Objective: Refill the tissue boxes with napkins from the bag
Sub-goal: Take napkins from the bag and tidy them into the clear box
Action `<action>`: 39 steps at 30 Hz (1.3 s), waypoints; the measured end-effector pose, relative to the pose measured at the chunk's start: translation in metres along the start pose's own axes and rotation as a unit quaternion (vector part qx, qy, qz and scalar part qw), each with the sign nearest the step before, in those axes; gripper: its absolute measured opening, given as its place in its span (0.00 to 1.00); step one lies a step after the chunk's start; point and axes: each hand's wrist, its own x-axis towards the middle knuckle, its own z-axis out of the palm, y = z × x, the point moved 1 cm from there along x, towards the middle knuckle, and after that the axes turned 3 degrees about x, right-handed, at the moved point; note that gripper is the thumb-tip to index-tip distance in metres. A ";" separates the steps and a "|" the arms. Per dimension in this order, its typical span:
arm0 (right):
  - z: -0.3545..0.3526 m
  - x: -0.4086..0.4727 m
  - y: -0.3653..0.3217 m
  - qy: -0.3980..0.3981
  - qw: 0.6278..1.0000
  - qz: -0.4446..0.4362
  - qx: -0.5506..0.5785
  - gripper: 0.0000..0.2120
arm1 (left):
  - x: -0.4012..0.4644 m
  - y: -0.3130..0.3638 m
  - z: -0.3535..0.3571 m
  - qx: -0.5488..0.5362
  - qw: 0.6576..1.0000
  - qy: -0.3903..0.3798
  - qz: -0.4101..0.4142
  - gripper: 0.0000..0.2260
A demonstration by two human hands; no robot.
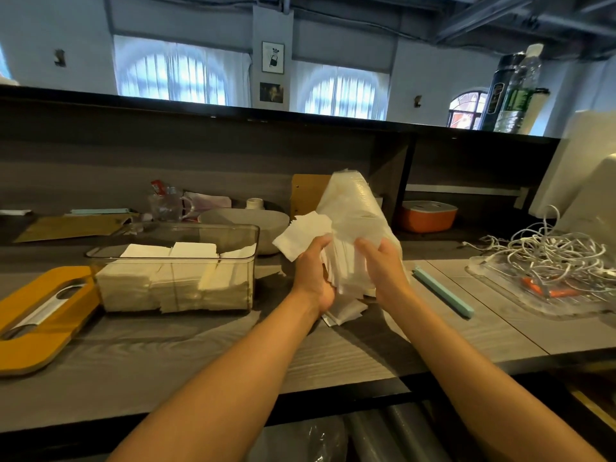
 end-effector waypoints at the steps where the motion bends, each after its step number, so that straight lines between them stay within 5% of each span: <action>1: 0.001 0.000 0.001 -0.003 1.000 0.006 -0.003 0.12 | 0.000 0.000 0.000 -0.008 1.000 0.007 -0.009 0.16; 6: 0.002 -0.008 -0.002 -0.072 0.989 0.119 0.056 0.07 | 0.005 -0.002 -0.002 0.003 0.997 0.077 -0.027 0.21; 11: -0.003 -0.007 -0.001 -0.084 0.980 0.174 0.052 0.13 | 0.004 -0.001 -0.005 0.043 0.993 0.111 0.006 0.19; 15: -0.013 -0.001 -0.003 -0.049 0.986 0.151 0.043 0.12 | 0.006 0.004 -0.006 -0.017 0.991 0.132 0.022 0.17; 19: -0.024 0.004 -0.010 -0.033 0.977 0.139 0.158 0.25 | 0.005 0.011 -0.007 -0.037 0.992 0.121 0.022 0.14; 25: -0.040 0.003 -0.027 -0.138 0.907 0.081 0.390 0.29 | 0.004 0.014 -0.013 0.028 0.995 0.087 -0.027 0.16; 30: -0.044 -0.001 -0.030 -0.214 0.871 0.045 0.440 0.32 | -0.003 0.011 -0.006 0.062 0.991 0.006 -0.121 0.06; 33: -0.042 0.001 -0.029 -0.213 0.917 0.004 0.336 0.26 | -0.008 0.012 -0.004 0.068 0.984 -0.025 -0.165 0.08; 36: -0.033 0.002 -0.026 -0.091 0.990 0.031 0.099 0.16 | -0.001 0.011 -0.009 0.077 0.987 -0.024 -0.142 0.16; 39: -0.028 0.004 -0.021 -0.069 0.997 0.029 -0.010 0.18 | 0.002 0.010 -0.010 0.104 0.987 -0.019 -0.118 0.21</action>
